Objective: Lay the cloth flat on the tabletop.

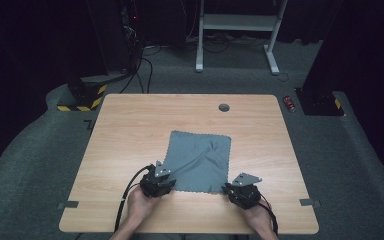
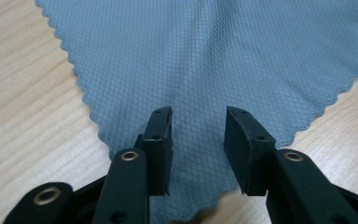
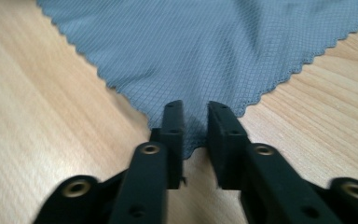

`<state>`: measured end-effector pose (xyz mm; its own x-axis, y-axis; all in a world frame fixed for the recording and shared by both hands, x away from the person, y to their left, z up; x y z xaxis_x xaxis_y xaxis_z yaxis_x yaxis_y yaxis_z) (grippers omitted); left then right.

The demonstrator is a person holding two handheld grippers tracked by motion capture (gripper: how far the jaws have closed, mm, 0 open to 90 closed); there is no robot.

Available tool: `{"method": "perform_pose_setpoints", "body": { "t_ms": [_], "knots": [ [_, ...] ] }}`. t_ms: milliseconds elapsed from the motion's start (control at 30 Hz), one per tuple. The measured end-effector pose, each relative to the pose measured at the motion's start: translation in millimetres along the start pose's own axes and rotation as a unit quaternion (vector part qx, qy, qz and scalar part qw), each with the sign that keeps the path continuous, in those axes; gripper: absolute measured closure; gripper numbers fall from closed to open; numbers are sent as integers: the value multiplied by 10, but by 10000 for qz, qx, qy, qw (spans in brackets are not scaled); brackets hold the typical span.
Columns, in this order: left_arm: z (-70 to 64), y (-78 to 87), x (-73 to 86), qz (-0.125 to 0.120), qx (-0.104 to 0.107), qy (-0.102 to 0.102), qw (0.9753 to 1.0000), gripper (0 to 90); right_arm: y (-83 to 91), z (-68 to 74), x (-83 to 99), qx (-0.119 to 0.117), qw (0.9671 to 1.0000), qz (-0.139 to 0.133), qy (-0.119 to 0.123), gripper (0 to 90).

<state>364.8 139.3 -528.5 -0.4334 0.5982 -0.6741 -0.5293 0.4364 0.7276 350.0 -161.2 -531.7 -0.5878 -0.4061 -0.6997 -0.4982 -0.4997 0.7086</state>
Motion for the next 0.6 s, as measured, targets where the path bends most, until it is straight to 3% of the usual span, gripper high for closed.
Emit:
{"method": "perform_pose_setpoints", "body": {
  "t_ms": [100, 167, 400, 533, 600],
  "knots": [
    [-19, 14, 31, -78, 0, 19, 10000, 604, 28, -4, 25, -68, 9998, 27, 163, 878],
    [-56, 26, 48, -112, -12, -9, 9999, 600, 47, -11, 40, -93, 9997, 45, 225, 888],
    [-226, 73, 73, -148, 45, -46, 9999, 588, 108, -45, 62, -41, 9992, 188, 351, 889],
    [-304, 111, 45, 52, 124, -165, 9998, 550, 132, -62, 54, 36, 9990, 298, 342, 873],
    [-302, 96, 12, -1, 181, -59, 9998, 544, 135, -53, 28, 120, 9991, 268, 305, 836]
  ]
}}
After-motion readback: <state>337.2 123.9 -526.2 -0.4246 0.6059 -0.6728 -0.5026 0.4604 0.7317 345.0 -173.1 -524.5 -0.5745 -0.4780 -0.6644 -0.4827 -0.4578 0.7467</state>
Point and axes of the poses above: each handheld gripper's, and its own axes: y roughly backward along the jaws, x roughly out of its underside, z roughly to its left, the point moved 2 cm from there along -y, roughly forward along the jaws, and after that the axes turned 10 degrees about -y, right-handed, at the moved point
